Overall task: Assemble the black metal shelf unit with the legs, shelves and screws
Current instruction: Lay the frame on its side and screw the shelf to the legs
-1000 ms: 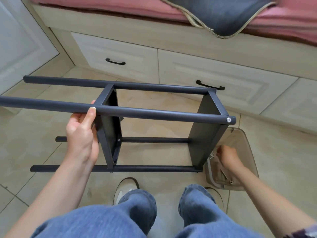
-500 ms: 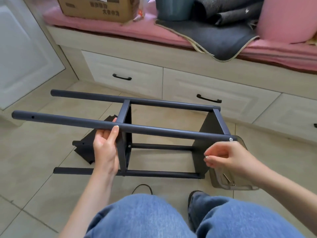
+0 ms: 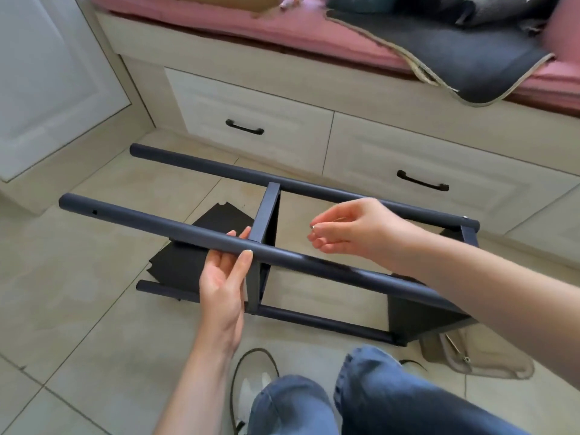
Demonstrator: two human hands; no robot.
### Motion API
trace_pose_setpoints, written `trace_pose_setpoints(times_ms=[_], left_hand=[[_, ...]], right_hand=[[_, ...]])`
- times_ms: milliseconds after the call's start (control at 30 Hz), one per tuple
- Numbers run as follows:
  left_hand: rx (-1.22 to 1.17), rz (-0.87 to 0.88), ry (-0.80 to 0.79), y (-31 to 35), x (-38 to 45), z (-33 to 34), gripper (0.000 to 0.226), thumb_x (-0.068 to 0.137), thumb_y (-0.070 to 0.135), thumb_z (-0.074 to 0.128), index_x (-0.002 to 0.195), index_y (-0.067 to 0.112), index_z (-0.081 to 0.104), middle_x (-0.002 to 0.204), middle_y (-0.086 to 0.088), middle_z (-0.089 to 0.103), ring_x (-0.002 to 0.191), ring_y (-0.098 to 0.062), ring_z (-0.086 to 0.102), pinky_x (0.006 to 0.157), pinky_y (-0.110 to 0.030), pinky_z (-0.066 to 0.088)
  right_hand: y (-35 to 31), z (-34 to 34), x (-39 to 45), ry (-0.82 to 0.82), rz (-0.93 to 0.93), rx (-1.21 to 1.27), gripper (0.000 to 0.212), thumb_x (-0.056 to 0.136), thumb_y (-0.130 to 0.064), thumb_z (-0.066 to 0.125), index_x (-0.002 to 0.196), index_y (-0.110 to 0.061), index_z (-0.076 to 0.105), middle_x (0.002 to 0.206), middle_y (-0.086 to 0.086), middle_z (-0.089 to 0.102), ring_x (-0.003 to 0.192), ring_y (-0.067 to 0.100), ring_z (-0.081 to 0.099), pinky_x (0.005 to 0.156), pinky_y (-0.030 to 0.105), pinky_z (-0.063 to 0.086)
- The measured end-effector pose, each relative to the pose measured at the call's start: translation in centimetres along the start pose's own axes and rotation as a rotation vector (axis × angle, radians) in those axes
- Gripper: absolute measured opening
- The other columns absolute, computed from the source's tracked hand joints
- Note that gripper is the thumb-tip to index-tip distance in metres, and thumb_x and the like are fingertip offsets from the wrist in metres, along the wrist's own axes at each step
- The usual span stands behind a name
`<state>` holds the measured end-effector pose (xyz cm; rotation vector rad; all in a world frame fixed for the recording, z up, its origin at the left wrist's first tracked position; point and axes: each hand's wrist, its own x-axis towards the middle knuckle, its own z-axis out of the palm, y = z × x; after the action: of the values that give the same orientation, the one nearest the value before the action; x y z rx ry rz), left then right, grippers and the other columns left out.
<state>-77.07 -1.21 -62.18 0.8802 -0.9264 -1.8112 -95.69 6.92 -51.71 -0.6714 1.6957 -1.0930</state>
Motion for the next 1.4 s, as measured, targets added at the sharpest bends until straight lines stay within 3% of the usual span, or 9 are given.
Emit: trace_pose_setpoints(times_ms=[133,367,567,667,800,967,1133,1300,1400], left_hand=[[0.013,0.012,-0.027,0.1,0.2,-0.1,0.050,0.083,0.014,0.062,0.132,0.017,0.054,0.126,0.005,0.071,0.124,-0.012,0.062,0.095,-0.016,0.050],[0.045,0.024,-0.019,-0.3,0.0,-0.4,0.048,0.086,0.017,0.069,0.131,0.019,0.054,0.126,0.006,0.071,0.120,-0.010,0.064,0.092,-0.016,0.050],[0.053,0.038,-0.004,-0.8,0.1,-0.8,0.044,0.085,0.014,0.058,0.129,0.019,0.055,0.126,0.004,0.070,0.119,-0.012,0.065,0.093,-0.018,0.051],[0.073,0.038,-0.015,-0.9,0.3,-0.8,0.048,0.085,0.021,0.077,0.128,0.019,0.056,0.129,0.002,0.069,0.120,-0.015,0.064,0.097,-0.022,0.050],[0.078,0.024,-0.020,-0.7,0.5,-0.8,0.066,0.072,0.041,0.085,0.128,0.020,0.057,0.130,-0.001,0.067,0.119,-0.017,0.064,0.096,-0.023,0.051],[0.102,0.043,-0.046,-0.8,0.8,-0.4,0.066,0.076,0.041,0.081,0.131,0.019,0.053,0.135,0.001,0.065,0.123,-0.016,0.062,0.099,-0.023,0.049],[0.104,0.050,-0.077,-1.0,1.0,-0.2,0.065,0.081,0.040,0.076,0.136,0.019,0.049,0.145,0.001,0.058,0.132,-0.017,0.056,0.104,-0.024,0.045],[0.095,0.047,-0.075,-1.2,1.0,0.0,0.062,0.081,0.043,0.078,0.132,0.020,0.051,0.148,-0.006,0.055,0.129,-0.018,0.056,0.104,-0.024,0.044],[0.094,0.042,-0.074,-1.4,1.0,0.1,0.065,0.081,0.045,0.079,0.133,0.020,0.048,0.139,-0.006,0.059,0.124,-0.019,0.057,0.105,-0.024,0.044]], right_hand=[[1.4,1.5,4.1,-0.072,0.120,0.117,0.016,0.089,-0.010,0.070,0.102,-0.002,0.070,0.092,0.012,0.077,0.080,0.016,0.073,0.073,0.023,0.059],[4.0,3.6,8.9,-0.333,0.247,0.231,0.014,0.090,-0.005,0.064,0.103,-0.002,0.070,0.088,0.008,0.074,0.071,0.010,0.069,0.071,0.018,0.058],[4.4,4.1,10.7,-0.571,0.276,0.336,0.012,0.092,-0.008,0.060,0.085,-0.011,0.070,0.076,0.002,0.069,0.067,0.010,0.065,0.067,0.021,0.056],[4.8,4.1,11.0,-0.625,0.276,0.346,0.013,0.088,-0.011,0.063,0.078,-0.013,0.071,0.075,0.001,0.067,0.067,0.011,0.062,0.066,0.020,0.055],[5.0,3.9,11.2,-0.682,0.288,0.337,0.015,0.088,-0.013,0.063,0.076,-0.015,0.071,0.078,0.003,0.065,0.070,0.012,0.058,0.065,0.019,0.054],[5.2,4.1,11.6,-0.687,0.293,0.367,0.020,0.090,-0.012,0.062,0.073,-0.015,0.072,0.075,0.002,0.066,0.067,0.011,0.059,0.063,0.018,0.055],[5.4,4.1,11.8,-0.679,0.310,0.373,0.014,0.091,-0.013,0.062,0.082,-0.014,0.072,0.087,0.005,0.068,0.073,0.014,0.063,0.068,0.022,0.057],[5.2,4.2,11.5,-0.679,0.353,0.401,0.013,0.093,-0.015,0.059,0.084,-0.011,0.069,0.079,0.004,0.064,0.066,0.012,0.063,0.063,0.021,0.057],[5.0,4.3,11.5,-0.667,0.383,0.365,0.016,0.096,-0.019,0.058,0.094,-0.008,0.069,0.086,0.009,0.060,0.065,0.011,0.060,0.059,0.019,0.055]])
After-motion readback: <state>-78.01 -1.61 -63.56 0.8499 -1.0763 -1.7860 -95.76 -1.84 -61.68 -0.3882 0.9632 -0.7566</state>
